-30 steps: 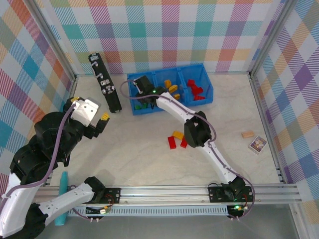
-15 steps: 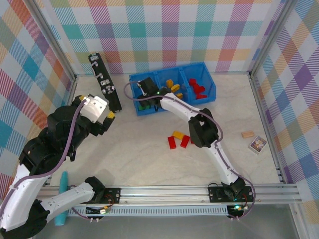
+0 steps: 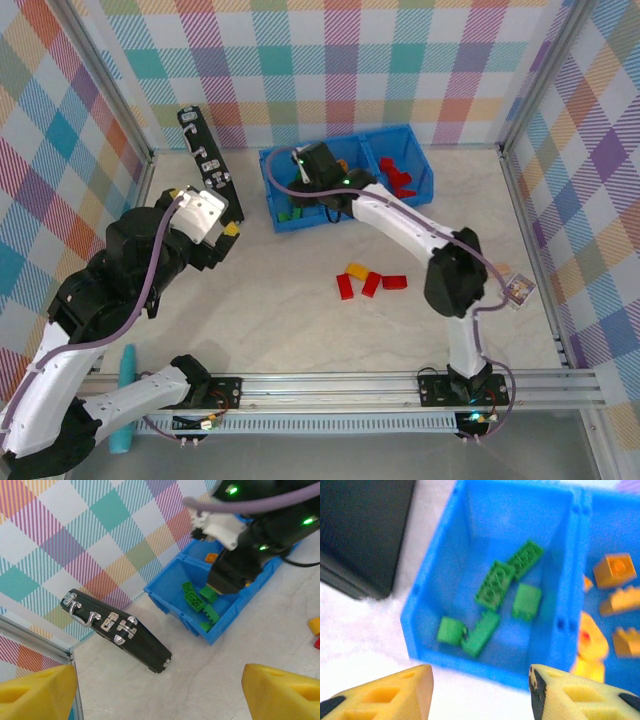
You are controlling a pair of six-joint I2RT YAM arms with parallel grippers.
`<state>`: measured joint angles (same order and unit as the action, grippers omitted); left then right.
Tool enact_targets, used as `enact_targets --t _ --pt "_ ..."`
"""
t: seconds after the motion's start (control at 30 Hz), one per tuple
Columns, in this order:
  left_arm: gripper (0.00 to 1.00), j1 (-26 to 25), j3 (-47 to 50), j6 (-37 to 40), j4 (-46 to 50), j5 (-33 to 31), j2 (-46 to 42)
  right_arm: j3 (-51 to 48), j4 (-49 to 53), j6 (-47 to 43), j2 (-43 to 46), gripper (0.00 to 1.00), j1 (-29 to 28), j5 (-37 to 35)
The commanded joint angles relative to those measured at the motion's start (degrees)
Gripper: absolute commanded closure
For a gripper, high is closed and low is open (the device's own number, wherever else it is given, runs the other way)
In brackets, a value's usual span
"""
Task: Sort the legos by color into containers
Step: Pick up the lego from the center of the table.
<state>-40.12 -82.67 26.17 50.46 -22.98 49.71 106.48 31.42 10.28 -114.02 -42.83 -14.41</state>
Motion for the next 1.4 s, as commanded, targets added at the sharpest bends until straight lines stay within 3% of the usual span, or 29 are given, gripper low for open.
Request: enact_targets --t 0.0,0.33,0.53,0.73,1.37 --pt "0.15 -0.80 1.30 -1.03 -2.53 1.13 -0.41 -7.16 8.16 7.44 6.84 0.50 -0.24 0.80" --pt "0.15 -0.76 0.50 -0.95 -1.60 1.31 0.43 -27.69 13.35 22.72 16.74 0.48 -0.50 6.45" --pt "0.15 -0.75 0.45 -1.37 -1.77 0.20 0.72 -34.30 10.92 25.11 18.11 0.46 -2.11 6.85" --pt "0.15 -0.75 -1.48 -2.34 -0.31 -0.07 1.60 -36.26 10.24 20.60 16.12 0.42 -3.58 7.89" --pt "0.19 -0.75 -5.25 -5.09 1.60 -0.61 6.17 -35.33 10.03 19.44 5.78 0.44 -4.27 8.35"
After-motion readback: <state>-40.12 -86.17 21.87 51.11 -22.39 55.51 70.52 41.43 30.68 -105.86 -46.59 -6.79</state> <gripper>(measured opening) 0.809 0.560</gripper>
